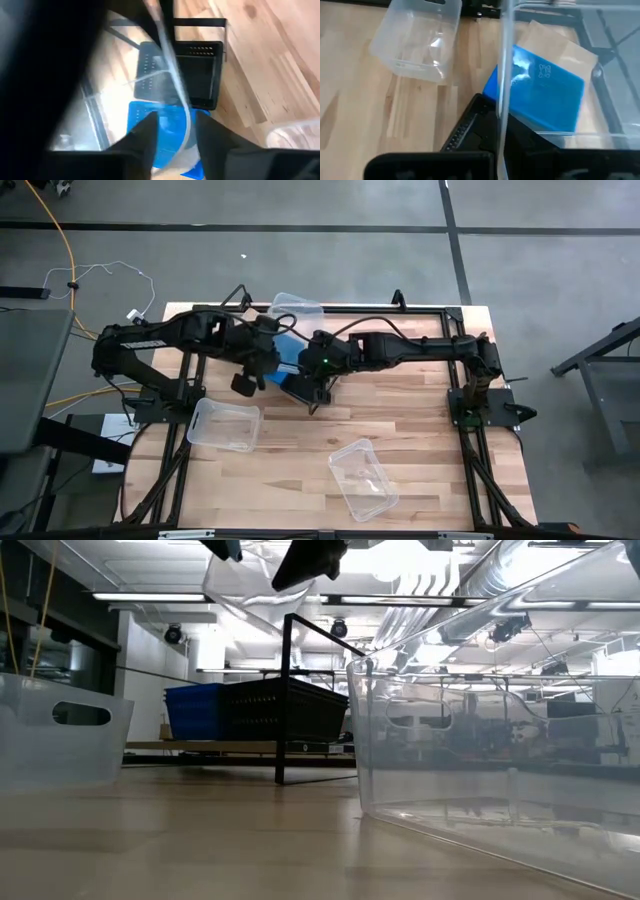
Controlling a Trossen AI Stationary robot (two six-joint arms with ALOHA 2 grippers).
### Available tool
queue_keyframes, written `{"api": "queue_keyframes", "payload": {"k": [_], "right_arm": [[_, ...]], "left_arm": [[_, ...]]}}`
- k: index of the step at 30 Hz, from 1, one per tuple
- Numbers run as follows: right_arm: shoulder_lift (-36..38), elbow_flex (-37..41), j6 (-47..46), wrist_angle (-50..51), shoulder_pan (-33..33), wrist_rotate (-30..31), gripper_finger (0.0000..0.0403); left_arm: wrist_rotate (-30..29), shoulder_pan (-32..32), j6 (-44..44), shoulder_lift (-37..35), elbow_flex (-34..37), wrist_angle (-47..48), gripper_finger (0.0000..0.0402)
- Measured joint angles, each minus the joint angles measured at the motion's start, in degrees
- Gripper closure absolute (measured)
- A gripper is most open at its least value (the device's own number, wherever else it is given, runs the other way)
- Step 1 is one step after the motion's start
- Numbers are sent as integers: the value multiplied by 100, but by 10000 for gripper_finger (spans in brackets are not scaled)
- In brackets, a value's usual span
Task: Stack baskets on shelf by color
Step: Put the top transparent bin on the shelf
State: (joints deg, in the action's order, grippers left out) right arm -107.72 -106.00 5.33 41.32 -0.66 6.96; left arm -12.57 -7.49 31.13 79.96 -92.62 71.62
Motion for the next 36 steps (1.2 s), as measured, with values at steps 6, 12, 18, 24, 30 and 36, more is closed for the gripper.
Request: {"api": "queue_keyframes", "payload": {"k": [6, 12, 18, 24, 30, 36], "right_arm": [[4, -11, 19, -33, 3, 256, 403], [15, -17, -44, -106, 0, 233, 384], [67, -31, -372, -124, -7, 156, 275], [418, -28, -191, -153, -20, 394, 170], [1017, -17, -47, 261, -22, 842, 152], [1471, -17, -250, 1076, -22, 1166, 151]], "left_arm": [[135, 3, 92, 0, 15, 87, 393], [121, 1, 79, 1, 15, 201, 399], [13, -1, 55, 7, 15, 196, 401], [-269, -10, 23, 4, 13, 192, 401], [-433, -82, -98, -100, 11, 456, 401], [-347, -362, -390, -399, 4, 842, 401]]}}
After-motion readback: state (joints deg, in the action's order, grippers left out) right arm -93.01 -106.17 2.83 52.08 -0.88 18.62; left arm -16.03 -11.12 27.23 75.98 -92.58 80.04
